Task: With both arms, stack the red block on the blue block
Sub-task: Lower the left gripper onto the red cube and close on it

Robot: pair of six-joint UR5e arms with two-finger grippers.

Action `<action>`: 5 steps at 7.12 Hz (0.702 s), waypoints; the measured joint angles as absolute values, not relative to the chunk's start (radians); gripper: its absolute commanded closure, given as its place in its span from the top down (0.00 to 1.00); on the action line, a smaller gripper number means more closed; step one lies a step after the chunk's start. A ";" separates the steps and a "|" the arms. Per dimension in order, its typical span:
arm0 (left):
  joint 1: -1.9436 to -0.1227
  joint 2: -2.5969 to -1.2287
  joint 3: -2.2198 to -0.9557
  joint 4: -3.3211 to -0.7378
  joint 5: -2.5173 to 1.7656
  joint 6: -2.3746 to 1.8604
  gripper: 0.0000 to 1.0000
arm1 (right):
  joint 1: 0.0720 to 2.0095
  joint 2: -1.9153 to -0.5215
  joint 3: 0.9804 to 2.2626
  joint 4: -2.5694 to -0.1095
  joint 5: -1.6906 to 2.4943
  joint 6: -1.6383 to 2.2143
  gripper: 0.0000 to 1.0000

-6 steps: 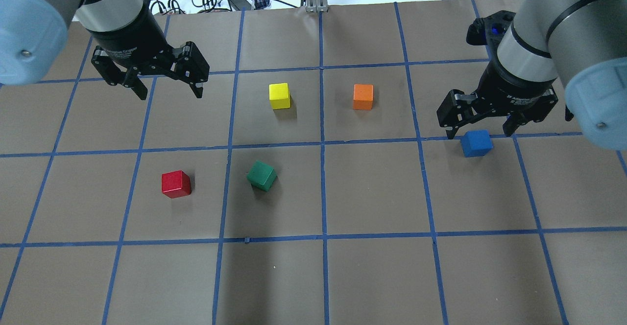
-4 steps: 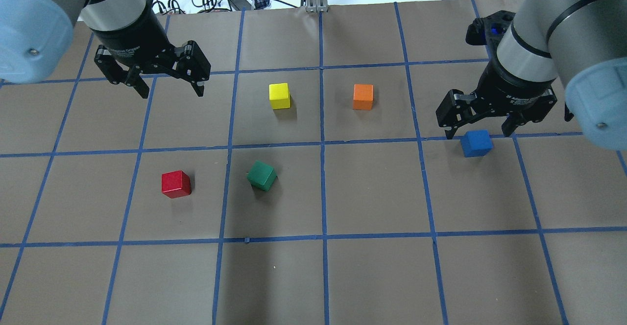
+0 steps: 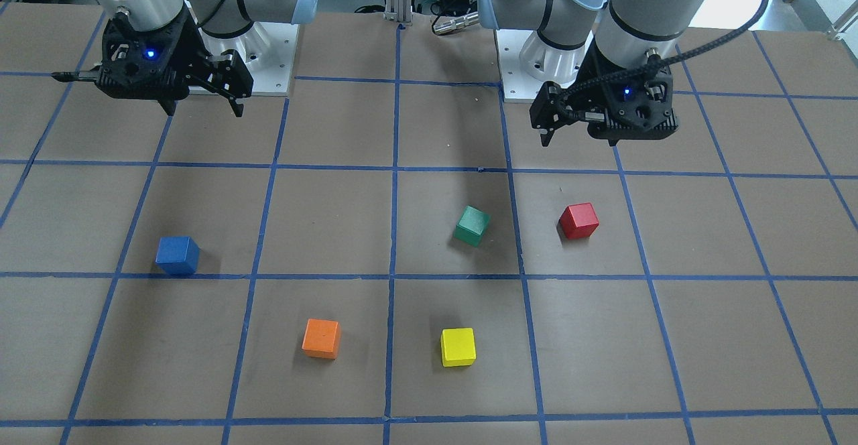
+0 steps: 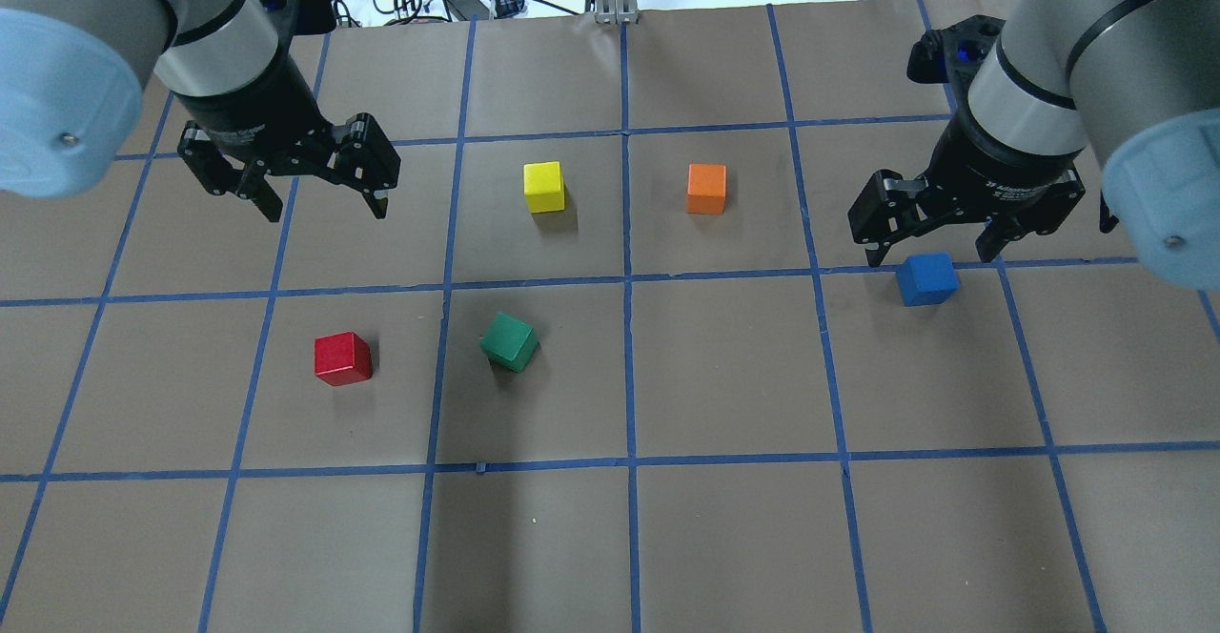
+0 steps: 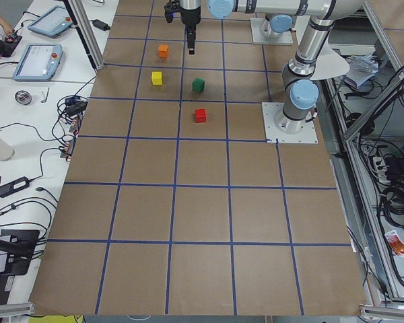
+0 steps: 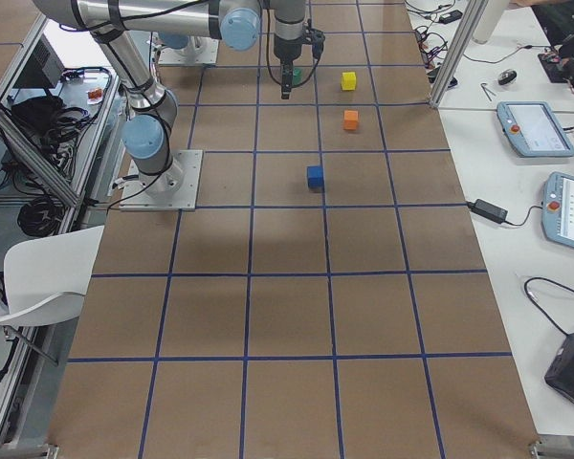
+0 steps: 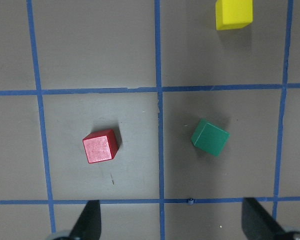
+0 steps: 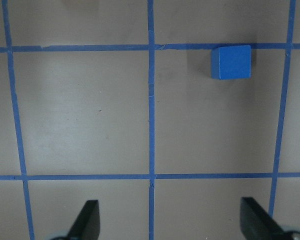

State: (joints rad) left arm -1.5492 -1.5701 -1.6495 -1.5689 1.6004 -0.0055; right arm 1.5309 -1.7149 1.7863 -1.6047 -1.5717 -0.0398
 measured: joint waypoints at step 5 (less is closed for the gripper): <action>-1.386 -1.632 -2.052 -1.142 1.603 0.059 1.00 | 1.531 -1.715 1.786 -1.607 -1.568 -0.040 1.00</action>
